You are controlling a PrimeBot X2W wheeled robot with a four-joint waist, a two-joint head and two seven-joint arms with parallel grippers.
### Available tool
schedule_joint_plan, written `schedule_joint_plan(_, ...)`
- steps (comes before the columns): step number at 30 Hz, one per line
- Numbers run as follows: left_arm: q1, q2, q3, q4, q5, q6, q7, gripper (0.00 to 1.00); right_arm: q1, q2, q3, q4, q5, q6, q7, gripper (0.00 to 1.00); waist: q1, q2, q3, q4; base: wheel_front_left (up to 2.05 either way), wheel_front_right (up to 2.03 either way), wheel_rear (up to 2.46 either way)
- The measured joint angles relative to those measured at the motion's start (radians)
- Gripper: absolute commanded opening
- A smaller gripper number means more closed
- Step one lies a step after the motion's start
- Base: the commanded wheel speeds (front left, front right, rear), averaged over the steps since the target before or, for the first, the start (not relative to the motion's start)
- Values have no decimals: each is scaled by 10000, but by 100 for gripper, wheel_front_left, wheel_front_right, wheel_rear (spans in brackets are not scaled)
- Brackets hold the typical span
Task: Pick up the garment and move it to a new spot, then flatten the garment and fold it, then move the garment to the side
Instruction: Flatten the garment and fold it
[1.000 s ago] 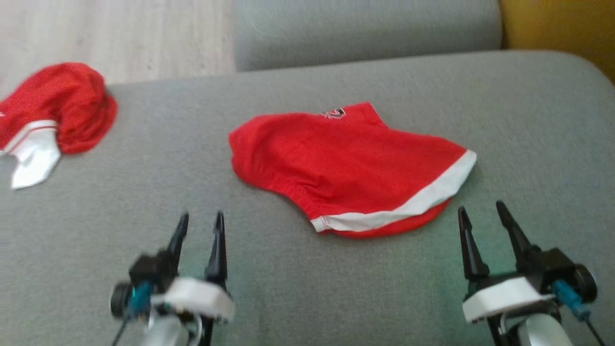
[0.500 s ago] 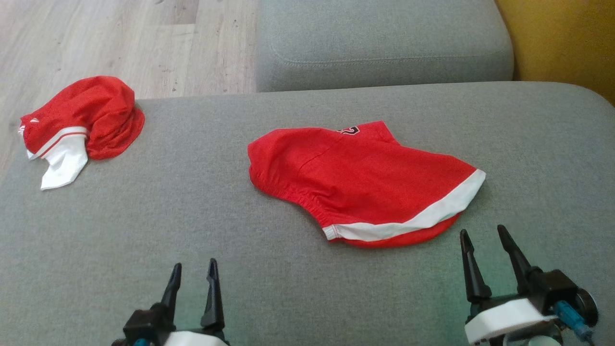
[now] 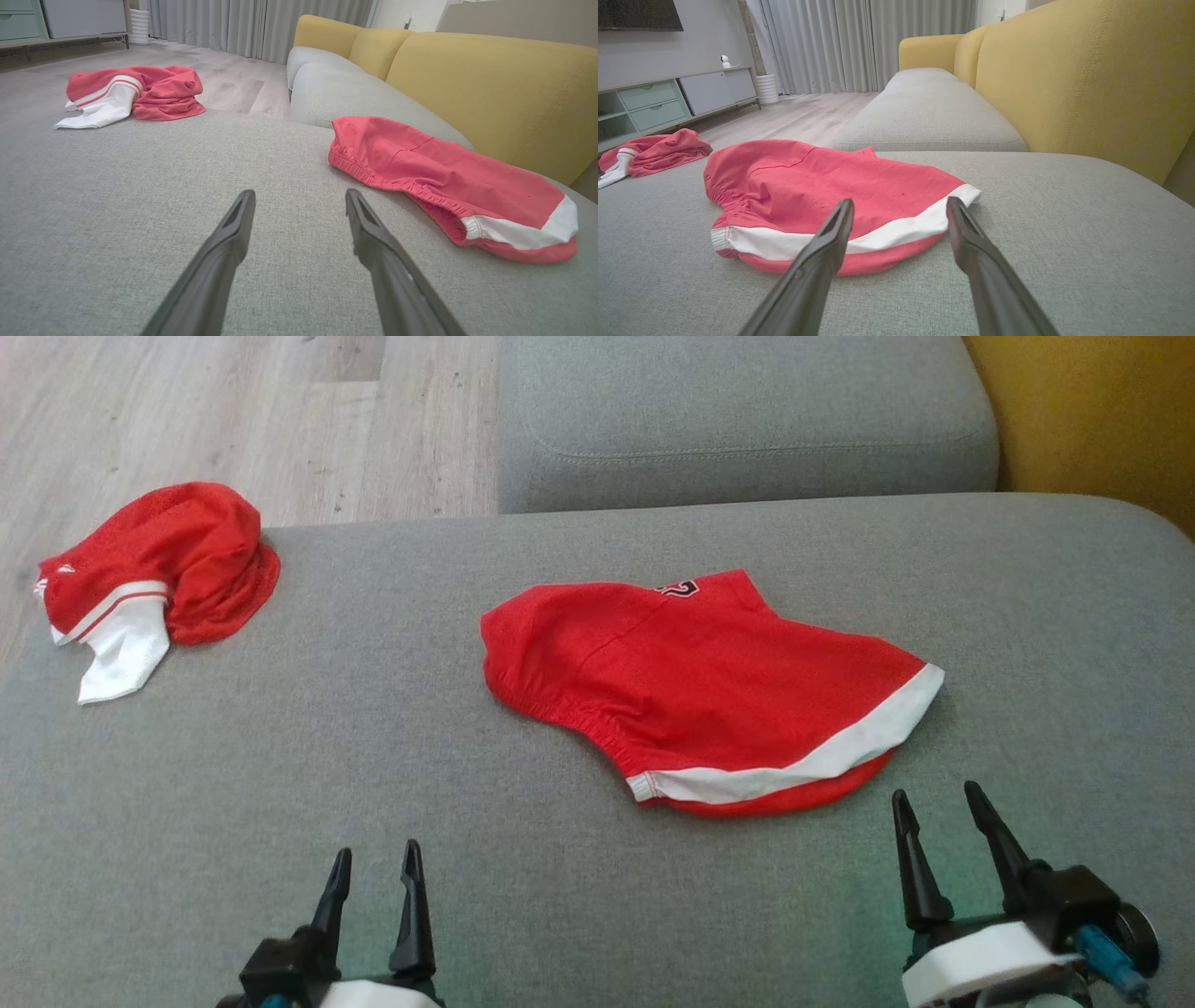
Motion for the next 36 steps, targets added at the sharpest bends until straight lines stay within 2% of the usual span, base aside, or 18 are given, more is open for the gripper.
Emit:
schedule_joint_plan(14,-67,-10,-173,88,205,-94,36,100,-25,0,-2,12,-6,0,0,100,0,0,223,-33,0,0,0)
schedule_joint_plan(21,-1107,-163,-1283,59,635,-593,667,100,-238,0,-25,-111,-69,0,0,100,1,0,713,-220,0,0,0)
schedule_joint_plan(26,-2074,-424,-2180,497,428,-1085,1618,100,-812,0,17,-222,-119,0,0,100,2,0,1207,-524,0,0,0)
schedule_joint_plan(36,-3253,-499,-3081,1684,-407,-1133,2117,100,-1319,-2,224,-334,-115,0,0,100,2,0,2065,-1399,0,0,0)
